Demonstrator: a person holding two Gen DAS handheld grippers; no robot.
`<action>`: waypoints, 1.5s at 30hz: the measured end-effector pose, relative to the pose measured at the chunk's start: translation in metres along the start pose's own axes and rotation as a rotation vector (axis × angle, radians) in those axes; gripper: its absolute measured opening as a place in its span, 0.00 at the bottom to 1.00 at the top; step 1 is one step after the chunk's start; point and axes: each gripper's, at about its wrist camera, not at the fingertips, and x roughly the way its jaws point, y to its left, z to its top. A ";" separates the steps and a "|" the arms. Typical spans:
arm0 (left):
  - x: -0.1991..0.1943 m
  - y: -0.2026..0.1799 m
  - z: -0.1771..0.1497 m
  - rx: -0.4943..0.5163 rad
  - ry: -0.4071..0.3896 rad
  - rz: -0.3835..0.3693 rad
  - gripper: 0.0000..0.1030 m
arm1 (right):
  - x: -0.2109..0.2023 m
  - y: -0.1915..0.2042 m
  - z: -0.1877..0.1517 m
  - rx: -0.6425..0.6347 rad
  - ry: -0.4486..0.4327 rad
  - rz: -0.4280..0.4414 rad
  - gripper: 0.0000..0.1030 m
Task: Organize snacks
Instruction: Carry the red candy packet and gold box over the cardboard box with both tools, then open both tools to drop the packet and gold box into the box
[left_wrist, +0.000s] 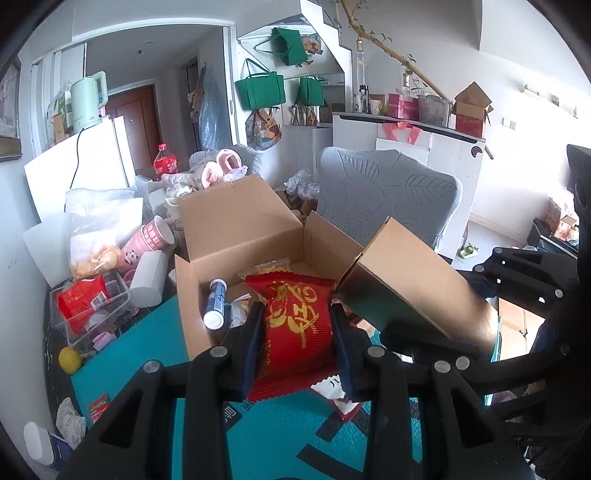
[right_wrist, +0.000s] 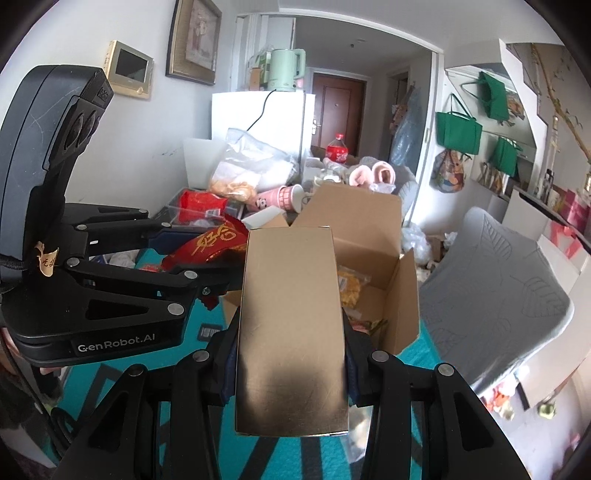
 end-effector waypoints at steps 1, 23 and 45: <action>0.003 0.001 0.003 -0.002 -0.003 0.001 0.34 | 0.003 -0.003 0.005 -0.001 -0.006 -0.003 0.42; 0.116 0.044 0.057 -0.018 0.019 0.024 0.34 | 0.111 -0.064 0.057 -0.013 0.021 -0.072 0.42; 0.197 0.039 0.054 0.042 0.157 0.127 0.34 | 0.194 -0.109 0.044 0.002 0.188 -0.127 0.42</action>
